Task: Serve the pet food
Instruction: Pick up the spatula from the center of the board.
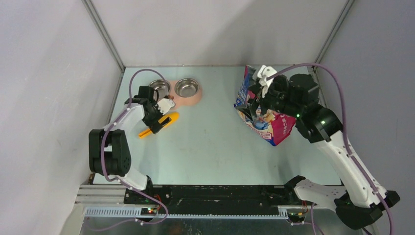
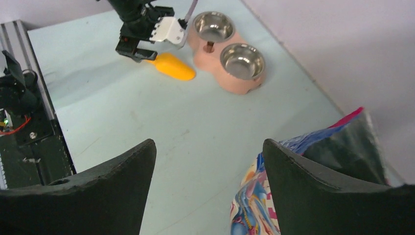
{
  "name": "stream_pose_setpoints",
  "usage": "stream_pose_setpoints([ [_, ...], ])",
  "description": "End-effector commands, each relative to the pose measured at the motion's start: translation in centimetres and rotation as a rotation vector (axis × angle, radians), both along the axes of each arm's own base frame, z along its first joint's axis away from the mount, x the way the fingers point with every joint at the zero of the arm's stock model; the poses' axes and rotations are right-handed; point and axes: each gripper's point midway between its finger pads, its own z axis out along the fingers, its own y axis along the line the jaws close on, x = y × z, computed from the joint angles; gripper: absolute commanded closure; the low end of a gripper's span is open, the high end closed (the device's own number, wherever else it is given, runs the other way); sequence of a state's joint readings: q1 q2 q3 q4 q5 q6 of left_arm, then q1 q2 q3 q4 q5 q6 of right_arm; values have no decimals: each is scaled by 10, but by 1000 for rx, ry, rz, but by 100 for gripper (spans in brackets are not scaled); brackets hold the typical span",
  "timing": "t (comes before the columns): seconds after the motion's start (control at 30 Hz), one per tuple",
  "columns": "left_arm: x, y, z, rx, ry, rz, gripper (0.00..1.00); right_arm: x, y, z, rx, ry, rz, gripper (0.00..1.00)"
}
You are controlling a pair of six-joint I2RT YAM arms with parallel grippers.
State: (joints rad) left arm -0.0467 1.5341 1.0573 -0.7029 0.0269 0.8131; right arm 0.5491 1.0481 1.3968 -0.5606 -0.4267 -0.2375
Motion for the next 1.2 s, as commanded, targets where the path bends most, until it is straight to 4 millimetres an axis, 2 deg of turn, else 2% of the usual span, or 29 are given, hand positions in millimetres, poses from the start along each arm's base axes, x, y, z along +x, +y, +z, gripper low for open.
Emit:
stream_pose_setpoints([
  [0.0, 17, 4, -10, -6, 6, 7, 0, 1, 13, -2, 12, -21, 48, 17],
  [0.2, 23, 3, -28, -24, 122, 0, 5, 2, 15, -13, -3, -14, 47, 17],
  [0.37, 24, 2, -36, -43, 192, 2, 17, 1, 15, -13, -3, -19, 46, 17],
  [0.47, 21, 1, -43, -48, 218, -2, 22, 2, 14, -12, -2, -25, 41, 17],
  [0.7, 8, 1, -52, -46, 259, -16, 28, 2, 13, -9, 1, -38, 31, 16],
  [0.77, 5, 2, -55, -39, 268, -18, 38, 3, 11, -8, 3, -42, 22, 16],
  [0.87, 0, 3, -57, -36, 283, -23, 60, 3, 10, -6, 5, -49, 16, 16],
  [0.97, -3, 0, -57, -50, 292, -28, 70, 3, 9, -4, 6, -56, 11, 16],
  [1.07, -6, -3, -54, -67, 302, -23, 86, 3, 8, -4, 3, -64, 9, 15],
  [1.1, -8, -4, -50, -74, 308, -24, 93, 3, 8, -4, 0, -66, 9, 15],
  [1.17, -12, -9, -40, -102, 312, -26, 99, 3, 8, -4, -2, -70, 10, 15],
])
